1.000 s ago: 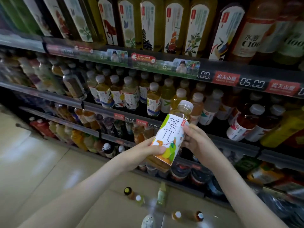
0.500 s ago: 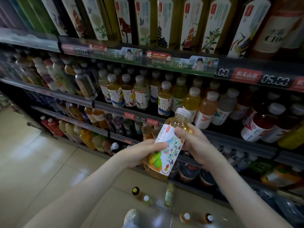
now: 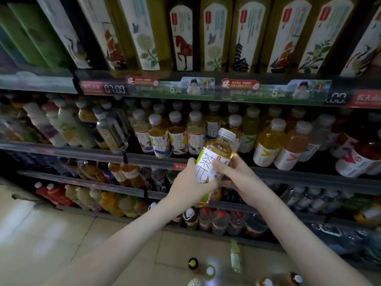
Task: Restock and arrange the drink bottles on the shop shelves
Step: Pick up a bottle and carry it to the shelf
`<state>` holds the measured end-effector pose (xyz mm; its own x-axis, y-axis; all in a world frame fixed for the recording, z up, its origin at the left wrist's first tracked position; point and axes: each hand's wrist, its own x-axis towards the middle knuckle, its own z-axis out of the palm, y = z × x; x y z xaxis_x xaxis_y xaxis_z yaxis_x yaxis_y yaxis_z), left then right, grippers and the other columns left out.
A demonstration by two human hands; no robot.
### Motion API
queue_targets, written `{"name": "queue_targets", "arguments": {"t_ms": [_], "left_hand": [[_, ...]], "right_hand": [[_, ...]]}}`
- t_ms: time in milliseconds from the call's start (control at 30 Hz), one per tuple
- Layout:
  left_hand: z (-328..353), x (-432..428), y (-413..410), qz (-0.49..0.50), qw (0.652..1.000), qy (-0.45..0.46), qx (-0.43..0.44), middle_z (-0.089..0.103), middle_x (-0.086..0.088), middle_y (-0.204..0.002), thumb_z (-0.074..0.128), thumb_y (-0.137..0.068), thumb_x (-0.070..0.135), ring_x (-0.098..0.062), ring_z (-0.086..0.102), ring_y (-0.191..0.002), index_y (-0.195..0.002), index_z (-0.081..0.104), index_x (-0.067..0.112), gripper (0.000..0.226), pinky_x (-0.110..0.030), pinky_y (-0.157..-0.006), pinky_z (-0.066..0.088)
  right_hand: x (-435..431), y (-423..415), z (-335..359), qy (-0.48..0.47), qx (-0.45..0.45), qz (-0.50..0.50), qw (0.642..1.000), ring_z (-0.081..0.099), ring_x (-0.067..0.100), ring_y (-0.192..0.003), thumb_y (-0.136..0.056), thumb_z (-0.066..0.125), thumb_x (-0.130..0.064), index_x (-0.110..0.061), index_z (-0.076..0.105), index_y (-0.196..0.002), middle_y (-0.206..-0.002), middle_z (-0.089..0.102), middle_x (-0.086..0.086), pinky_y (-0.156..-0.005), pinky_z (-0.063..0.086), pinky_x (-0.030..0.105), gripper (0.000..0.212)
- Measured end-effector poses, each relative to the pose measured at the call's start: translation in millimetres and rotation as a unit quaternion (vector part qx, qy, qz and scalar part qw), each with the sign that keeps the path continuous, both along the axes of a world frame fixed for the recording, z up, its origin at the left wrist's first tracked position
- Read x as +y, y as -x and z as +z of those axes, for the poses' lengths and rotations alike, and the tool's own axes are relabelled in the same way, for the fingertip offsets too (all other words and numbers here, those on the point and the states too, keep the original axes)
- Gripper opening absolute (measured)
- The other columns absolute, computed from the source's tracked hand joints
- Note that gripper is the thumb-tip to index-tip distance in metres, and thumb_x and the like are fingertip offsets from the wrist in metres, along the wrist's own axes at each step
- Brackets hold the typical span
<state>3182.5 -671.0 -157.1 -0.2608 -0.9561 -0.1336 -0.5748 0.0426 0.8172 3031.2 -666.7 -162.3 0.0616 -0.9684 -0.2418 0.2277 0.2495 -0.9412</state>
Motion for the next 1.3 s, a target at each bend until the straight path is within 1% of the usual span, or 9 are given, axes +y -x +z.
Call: {"name": "queue_targets", "arguments": {"t_ms": [167,300,400,533,667,767,1033,1167,1300], "left_hand": [[-2.3,-26.0,-29.4,-0.069,0.997,-0.021,-0.025,0.061,0.004,-0.099,0.07,-0.078,0.048,-0.01,0.062,-0.087,-0.11,0.039,0.019,0.054,-0.031,-0.071,0.055],[-5.6,-49.1,-49.7,-0.146,0.966,-0.178,0.114,0.061,0.004,-0.119,0.072,-0.08,0.044,-0.012,0.066,-0.099,-0.132,0.03,0.033,0.068,-0.036,-0.089,0.055],[-16.0,-55.0,-49.8,-0.193,0.944,-0.239,0.124,0.06,0.004,-0.122,0.074,-0.081,0.037,-0.012,0.066,-0.102,-0.135,0.028,0.03,0.072,-0.035,-0.089,0.055],[-31.7,-46.4,-34.9,-0.175,0.968,-0.163,0.073,0.062,0.013,-0.11,0.072,-0.079,0.048,-0.006,0.065,-0.095,-0.134,0.036,0.027,0.069,-0.028,-0.085,0.055],[-39.6,-46.1,-21.6,-0.201,0.978,-0.029,-0.035,0.059,0.011,-0.109,0.069,-0.078,0.053,-0.011,0.06,-0.098,-0.135,0.029,0.03,0.074,-0.029,-0.081,0.052],[-40.9,-52.3,-13.9,-0.224,0.964,0.091,-0.108,0.059,0.005,-0.109,0.069,-0.078,0.053,-0.018,0.058,-0.097,-0.136,0.028,0.027,0.076,-0.03,-0.071,0.043],[-41.1,-61.2,-0.9,-0.213,0.961,0.145,-0.1,0.059,-0.002,-0.11,0.07,-0.076,0.05,-0.023,0.056,-0.098,-0.137,0.026,0.025,0.08,-0.032,-0.073,0.044],[-46.4,-66.8,-1.7,-0.178,0.958,0.2,-0.102,0.056,-0.004,-0.115,0.07,-0.073,0.052,-0.023,0.051,-0.107,-0.139,0.028,0.023,0.084,-0.035,-0.083,0.046],[-51.4,-78.4,-4.9,-0.16,0.923,0.309,-0.163,0.056,-0.004,-0.114,0.068,-0.07,0.061,-0.025,0.053,-0.106,-0.137,0.033,0.02,0.086,-0.04,-0.089,0.045]], "right_hand": [[-17.1,-30.5,-8.6,-0.007,0.043,-0.051,0.998,0.072,0.016,-0.089,-0.084,0.071,-0.022,-0.018,0.061,-0.111,-0.102,0.073,0.004,-0.066,0.056,0.029,0.03],[-12.4,-30.5,-15.2,-0.014,-0.004,-0.049,0.999,0.071,0.025,-0.093,-0.078,0.07,-0.029,-0.011,0.058,-0.12,-0.104,0.073,0.01,-0.068,0.057,0.034,0.047],[-6.9,-30.5,-23.3,-0.019,-0.012,-0.065,0.998,0.068,0.029,-0.099,-0.071,0.072,-0.032,-0.01,0.056,-0.124,-0.109,0.071,0.012,-0.08,0.056,0.043,0.06],[-3.0,-27.6,-33.3,-0.031,-0.009,-0.085,0.996,0.066,0.031,-0.104,-0.077,0.073,-0.031,-0.012,0.056,-0.125,-0.113,0.069,0.013,-0.095,0.048,0.054,0.054],[-4.0,-15.4,-25.4,-0.031,0.046,-0.1,0.993,0.068,0.019,-0.102,-0.086,0.067,-0.027,-0.018,0.053,-0.125,-0.116,0.069,0.006,-0.081,0.055,0.032,0.042],[-3.9,-2.1,-19.5,-0.023,0.056,-0.109,0.992,0.068,0.019,-0.1,-0.087,0.066,-0.027,-0.018,0.057,-0.122,-0.111,0.071,0.006,-0.08,0.057,0.036,0.037],[-15.9,9.9,-6.6,-0.041,0.135,-0.096,0.985,0.069,0.018,-0.096,-0.074,0.081,-0.019,-0.026,0.054,-0.12,-0.106,0.072,-0.001,-0.078,0.059,0.041,0.055],[-20.0,13.4,-2.1,-0.031,0.084,-0.09,0.992,0.067,0.022,-0.103,-0.074,0.079,-0.026,-0.022,0.058,-0.12,-0.111,0.071,0.004,-0.082,0.057,0.048,0.051],[-24.2,8.6,-1.2,-0.014,0.055,-0.102,0.993,0.067,0.025,-0.101,-0.078,0.075,-0.022,-0.019,0.064,-0.111,-0.109,0.071,0.008,-0.079,0.057,0.049,0.035]]}}
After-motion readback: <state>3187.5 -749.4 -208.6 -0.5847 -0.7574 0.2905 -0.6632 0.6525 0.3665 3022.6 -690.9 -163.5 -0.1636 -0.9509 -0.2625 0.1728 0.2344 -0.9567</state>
